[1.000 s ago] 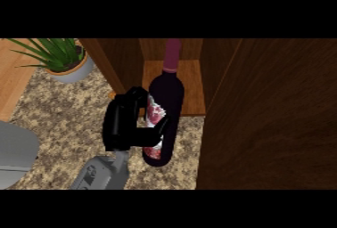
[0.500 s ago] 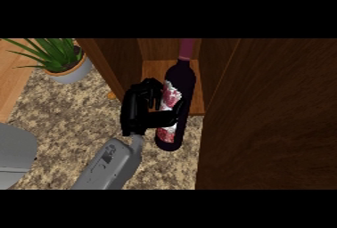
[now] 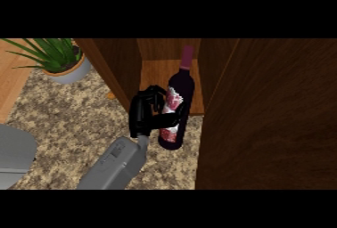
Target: Pick up the wine, place it into the cabinet and close the cabinet
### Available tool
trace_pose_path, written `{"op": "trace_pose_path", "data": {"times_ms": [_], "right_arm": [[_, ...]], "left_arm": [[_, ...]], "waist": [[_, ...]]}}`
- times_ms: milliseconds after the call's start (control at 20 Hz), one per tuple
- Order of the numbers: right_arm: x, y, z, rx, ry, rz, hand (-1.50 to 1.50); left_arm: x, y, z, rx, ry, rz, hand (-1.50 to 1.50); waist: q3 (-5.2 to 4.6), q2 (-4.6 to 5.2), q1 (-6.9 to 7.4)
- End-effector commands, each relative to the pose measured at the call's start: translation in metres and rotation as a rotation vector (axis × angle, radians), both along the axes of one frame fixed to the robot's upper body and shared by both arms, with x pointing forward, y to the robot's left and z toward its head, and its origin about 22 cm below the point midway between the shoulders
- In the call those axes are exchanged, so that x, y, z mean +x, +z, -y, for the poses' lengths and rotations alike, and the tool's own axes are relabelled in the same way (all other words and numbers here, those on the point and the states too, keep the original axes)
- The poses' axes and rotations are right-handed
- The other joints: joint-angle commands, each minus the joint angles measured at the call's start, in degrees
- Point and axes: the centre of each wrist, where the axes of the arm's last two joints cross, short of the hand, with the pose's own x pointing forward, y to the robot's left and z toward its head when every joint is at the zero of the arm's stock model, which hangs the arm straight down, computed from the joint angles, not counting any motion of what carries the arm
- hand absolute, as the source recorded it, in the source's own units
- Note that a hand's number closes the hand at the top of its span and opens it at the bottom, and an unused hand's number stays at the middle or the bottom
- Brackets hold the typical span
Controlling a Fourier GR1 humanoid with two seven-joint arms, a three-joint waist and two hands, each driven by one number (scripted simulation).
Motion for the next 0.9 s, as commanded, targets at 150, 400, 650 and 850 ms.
{"op": "trace_pose_path", "data": {"times_ms": [150, 400, 650, 850], "right_arm": [[-0.041, 0.027, 0.012, 0.063, 0.062, 0.042, -1.50], [-0.049, 0.030, 0.011, 0.068, 0.087, 0.040, -1.50], [-0.043, 0.026, 0.012, 0.060, 0.076, 0.033, -1.50], [-0.031, 0.021, 0.014, 0.063, 0.069, 0.019, -1.50]], "left_arm": [[-0.011, -0.031, -0.001, -0.036, 0.017, -0.023, 1.50], [0.017, -0.022, -0.003, -0.077, 0.047, -0.043, 1.50], [0.043, -0.015, -0.010, -0.084, 0.048, -0.039, 1.50], [0.057, -0.005, -0.006, -0.065, 0.058, -0.076, 1.50]], "waist": [[0.02, -0.10, -0.15], [0.01, -0.08, -0.90], [0.01, 0.05, -0.26], [0.04, 0.12, 0.10]]}}
